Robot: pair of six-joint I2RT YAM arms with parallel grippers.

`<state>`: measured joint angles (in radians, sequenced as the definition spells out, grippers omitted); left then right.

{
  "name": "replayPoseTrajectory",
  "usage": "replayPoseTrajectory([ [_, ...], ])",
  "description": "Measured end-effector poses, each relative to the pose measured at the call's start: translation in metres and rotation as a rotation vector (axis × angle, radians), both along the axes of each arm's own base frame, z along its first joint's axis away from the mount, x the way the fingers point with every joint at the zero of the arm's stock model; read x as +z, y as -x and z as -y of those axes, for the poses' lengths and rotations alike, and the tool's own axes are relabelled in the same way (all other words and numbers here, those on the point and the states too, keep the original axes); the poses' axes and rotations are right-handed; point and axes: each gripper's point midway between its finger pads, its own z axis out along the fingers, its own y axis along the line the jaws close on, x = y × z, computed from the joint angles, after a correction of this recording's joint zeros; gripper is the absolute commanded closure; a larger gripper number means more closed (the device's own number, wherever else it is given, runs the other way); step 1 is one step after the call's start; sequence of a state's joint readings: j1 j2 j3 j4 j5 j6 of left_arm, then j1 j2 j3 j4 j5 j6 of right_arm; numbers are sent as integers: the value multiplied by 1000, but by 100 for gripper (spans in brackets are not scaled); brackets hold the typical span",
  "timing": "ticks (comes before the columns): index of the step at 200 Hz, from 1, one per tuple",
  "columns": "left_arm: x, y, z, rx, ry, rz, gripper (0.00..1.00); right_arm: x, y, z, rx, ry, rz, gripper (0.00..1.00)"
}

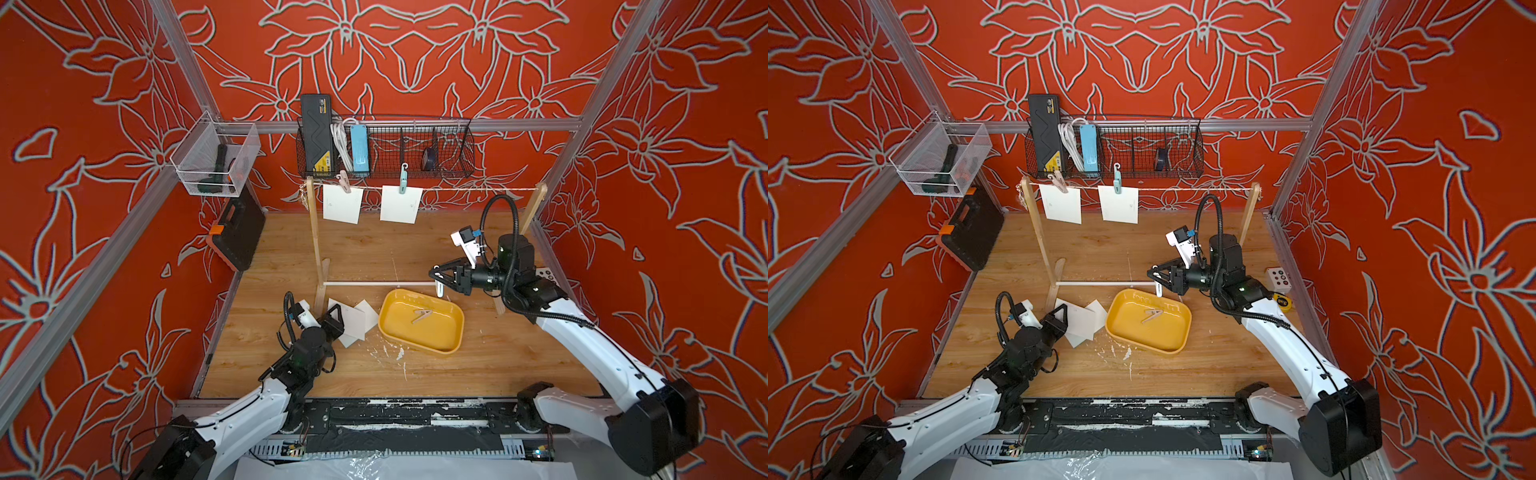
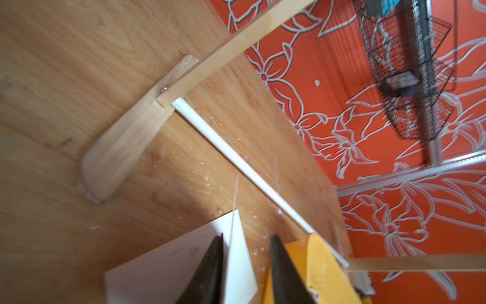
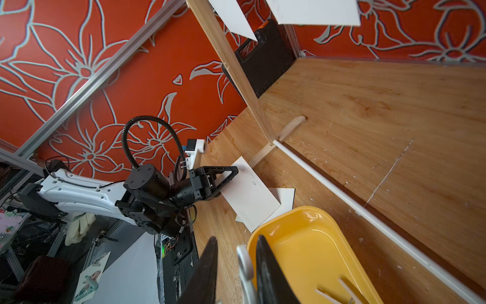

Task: Remove the postcards from the strings
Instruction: Place the postcard on the postcard.

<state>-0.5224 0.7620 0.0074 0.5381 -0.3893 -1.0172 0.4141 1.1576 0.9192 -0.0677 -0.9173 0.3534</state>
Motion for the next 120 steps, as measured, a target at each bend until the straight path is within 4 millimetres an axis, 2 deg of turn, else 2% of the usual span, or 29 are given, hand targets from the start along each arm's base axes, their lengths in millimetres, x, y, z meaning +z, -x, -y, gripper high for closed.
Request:
replayPoseTrajectory([
  [23, -5, 4, -3, 7, -14, -23, 27, -22, -5, -2, -10, 25, -37, 75],
  [62, -6, 6, -3, -9, -62, -76, 20, -67, -10, -10, -21, 94, -116, 75],
  [76, 1, 6, -1, -24, -83, -83, 17, -82, -9, -15, -16, 124, -133, 74],
  [120, 23, 2, 5, -66, -152, -99, 16, -121, -15, -24, -28, 204, -172, 74],
])
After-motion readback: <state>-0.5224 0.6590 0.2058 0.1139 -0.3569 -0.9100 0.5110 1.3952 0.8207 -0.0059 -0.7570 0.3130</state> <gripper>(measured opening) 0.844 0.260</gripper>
